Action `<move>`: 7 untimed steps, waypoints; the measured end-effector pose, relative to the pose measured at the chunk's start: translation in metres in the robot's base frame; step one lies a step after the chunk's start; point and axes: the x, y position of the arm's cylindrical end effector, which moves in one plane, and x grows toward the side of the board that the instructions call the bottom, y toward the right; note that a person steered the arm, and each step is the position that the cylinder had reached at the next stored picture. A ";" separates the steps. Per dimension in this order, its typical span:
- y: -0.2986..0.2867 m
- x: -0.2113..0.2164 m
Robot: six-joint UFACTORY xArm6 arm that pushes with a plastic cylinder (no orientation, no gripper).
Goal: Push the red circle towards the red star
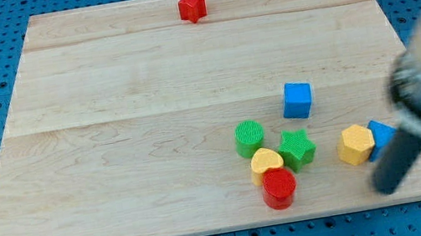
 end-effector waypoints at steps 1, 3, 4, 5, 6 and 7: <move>-0.090 0.008; -0.091 -0.009; -0.135 -0.029; -0.150 -0.073; -0.158 -0.106; -0.196 -0.117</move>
